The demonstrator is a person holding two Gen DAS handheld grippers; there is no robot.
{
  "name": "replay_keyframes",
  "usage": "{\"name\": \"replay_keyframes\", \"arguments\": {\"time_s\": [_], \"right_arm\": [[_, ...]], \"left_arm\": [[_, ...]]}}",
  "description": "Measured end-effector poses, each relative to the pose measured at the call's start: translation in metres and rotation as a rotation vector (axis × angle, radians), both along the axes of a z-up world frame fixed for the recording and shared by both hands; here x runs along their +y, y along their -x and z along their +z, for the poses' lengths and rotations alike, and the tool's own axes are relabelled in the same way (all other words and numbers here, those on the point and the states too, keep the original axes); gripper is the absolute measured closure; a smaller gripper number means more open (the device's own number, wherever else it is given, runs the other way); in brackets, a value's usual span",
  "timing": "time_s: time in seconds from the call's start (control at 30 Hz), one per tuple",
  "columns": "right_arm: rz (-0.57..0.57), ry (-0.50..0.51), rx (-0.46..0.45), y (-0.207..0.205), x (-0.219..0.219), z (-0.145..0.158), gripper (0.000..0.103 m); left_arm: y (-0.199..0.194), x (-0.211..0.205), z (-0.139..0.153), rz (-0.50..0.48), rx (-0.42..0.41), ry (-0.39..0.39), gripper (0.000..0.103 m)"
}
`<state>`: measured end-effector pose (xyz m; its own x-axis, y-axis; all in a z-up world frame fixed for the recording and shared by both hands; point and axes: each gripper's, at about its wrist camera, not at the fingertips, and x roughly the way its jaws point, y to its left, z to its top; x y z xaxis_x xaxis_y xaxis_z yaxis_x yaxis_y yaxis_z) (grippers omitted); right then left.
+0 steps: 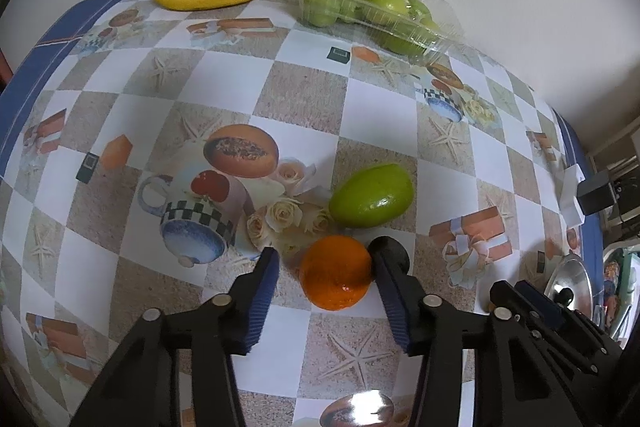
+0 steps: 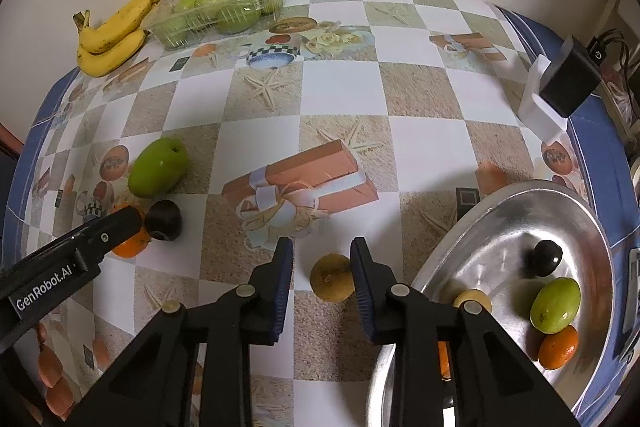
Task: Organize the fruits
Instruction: 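Grasp an orange with the left tool while the right grasps a brown kiwi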
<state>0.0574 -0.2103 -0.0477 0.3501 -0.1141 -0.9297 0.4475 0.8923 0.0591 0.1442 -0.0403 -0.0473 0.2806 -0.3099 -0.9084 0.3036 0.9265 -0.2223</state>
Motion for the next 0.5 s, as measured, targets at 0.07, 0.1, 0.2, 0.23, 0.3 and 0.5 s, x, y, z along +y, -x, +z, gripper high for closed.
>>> {"name": "replay_keyframes", "arguments": {"time_s": [0.07, 0.1, 0.2, 0.23, 0.3, 0.5], "right_arm": [[0.0, -0.002, 0.005, 0.0, 0.0, -0.002, 0.073], [0.001, -0.003, 0.008, 0.0, 0.0, -0.003, 0.073], [0.002, -0.004, 0.013, 0.0, 0.001, -0.004, 0.077], [0.003, -0.004, 0.014, 0.0, 0.001, -0.004, 0.077], [0.005, -0.004, 0.018, 0.001, 0.001, -0.005, 0.077], [0.01, -0.012, 0.036, 0.002, 0.002, -0.009, 0.082]], "left_arm": [[-0.001, 0.002, 0.0, 0.008, 0.002, 0.008, 0.052], [-0.001, 0.002, 0.0, 0.013, 0.001, 0.009, 0.052], [-0.002, 0.006, 0.002, 0.032, 0.001, 0.017, 0.052], [-0.003, 0.009, 0.002, 0.04, 0.002, 0.021, 0.052], [-0.004, 0.012, 0.003, 0.055, 0.0, 0.026, 0.052], [-0.008, 0.02, 0.004, 0.084, 0.004, 0.045, 0.052]]}}
